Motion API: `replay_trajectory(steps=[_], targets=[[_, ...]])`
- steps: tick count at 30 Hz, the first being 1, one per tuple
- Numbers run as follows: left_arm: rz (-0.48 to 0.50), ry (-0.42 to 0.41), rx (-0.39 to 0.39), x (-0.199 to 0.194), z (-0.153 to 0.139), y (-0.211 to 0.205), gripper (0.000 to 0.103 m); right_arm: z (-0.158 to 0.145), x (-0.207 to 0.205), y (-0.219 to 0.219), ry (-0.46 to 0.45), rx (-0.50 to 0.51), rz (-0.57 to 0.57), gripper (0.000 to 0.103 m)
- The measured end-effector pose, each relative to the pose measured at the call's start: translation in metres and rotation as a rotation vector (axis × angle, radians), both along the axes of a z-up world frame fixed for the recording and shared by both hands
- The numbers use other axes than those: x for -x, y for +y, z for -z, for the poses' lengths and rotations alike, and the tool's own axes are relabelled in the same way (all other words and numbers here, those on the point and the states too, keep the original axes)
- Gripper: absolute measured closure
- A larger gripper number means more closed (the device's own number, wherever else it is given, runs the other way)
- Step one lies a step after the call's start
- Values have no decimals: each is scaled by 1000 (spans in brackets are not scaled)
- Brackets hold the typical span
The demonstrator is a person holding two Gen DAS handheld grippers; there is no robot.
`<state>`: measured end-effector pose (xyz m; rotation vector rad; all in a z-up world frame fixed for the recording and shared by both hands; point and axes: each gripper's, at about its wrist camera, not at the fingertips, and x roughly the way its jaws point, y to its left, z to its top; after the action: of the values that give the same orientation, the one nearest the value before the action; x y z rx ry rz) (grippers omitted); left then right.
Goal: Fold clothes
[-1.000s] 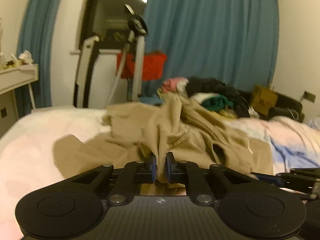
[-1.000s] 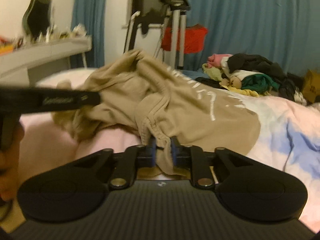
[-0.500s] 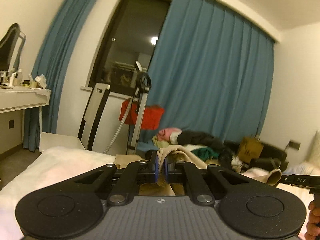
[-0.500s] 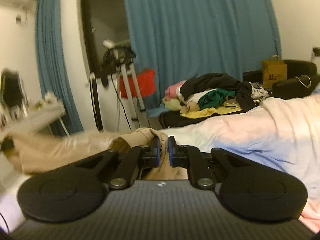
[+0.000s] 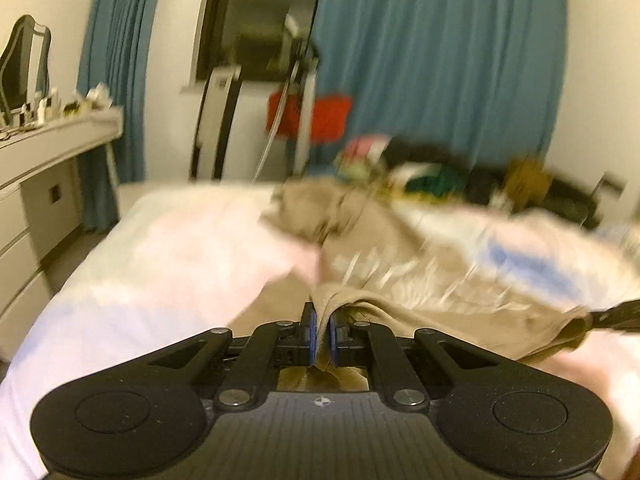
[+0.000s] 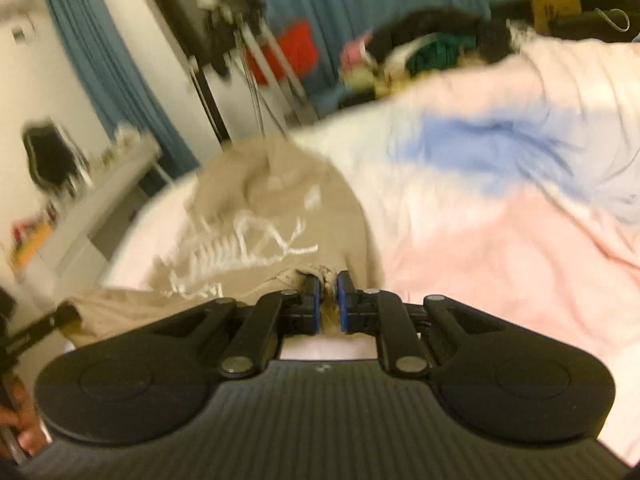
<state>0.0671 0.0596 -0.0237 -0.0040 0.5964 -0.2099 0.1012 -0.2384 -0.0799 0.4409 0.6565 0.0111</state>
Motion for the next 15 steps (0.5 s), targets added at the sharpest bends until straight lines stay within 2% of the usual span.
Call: replay_trajectory(steps=[3, 5, 6, 7, 8, 9, 11, 12, 15], targets=[[15, 134, -83, -16, 22, -1, 92, 7, -5, 10, 64, 26, -8, 87], [24, 172, -110, -12, 31, 3, 85, 8, -3, 12, 88, 29, -13, 79], [28, 159, -113, -6, 29, 4, 73, 6, -2, 11, 87, 25, -19, 66], [32, 142, -112, -1, 25, 6, 65, 5, 0, 10, 81, 22, -26, 44], [34, 120, -107, 8, 21, 6, 53, 3, 2, 10, 71, 24, -28, 32], [32, 96, -101, 16, 17, 6, 46, 1, 5, 10, 55, 34, -23, 21], [40, 34, -111, 30, 12, 2, 39, -3, 10, 8, 23, 56, -14, 20], [54, -5, -124, 40, 10, -2, 32, -3, 11, 7, 14, 68, -12, 20], [166, -102, -182, 64, 4, -23, 23, -5, 11, 9, -1, 81, -14, 20]])
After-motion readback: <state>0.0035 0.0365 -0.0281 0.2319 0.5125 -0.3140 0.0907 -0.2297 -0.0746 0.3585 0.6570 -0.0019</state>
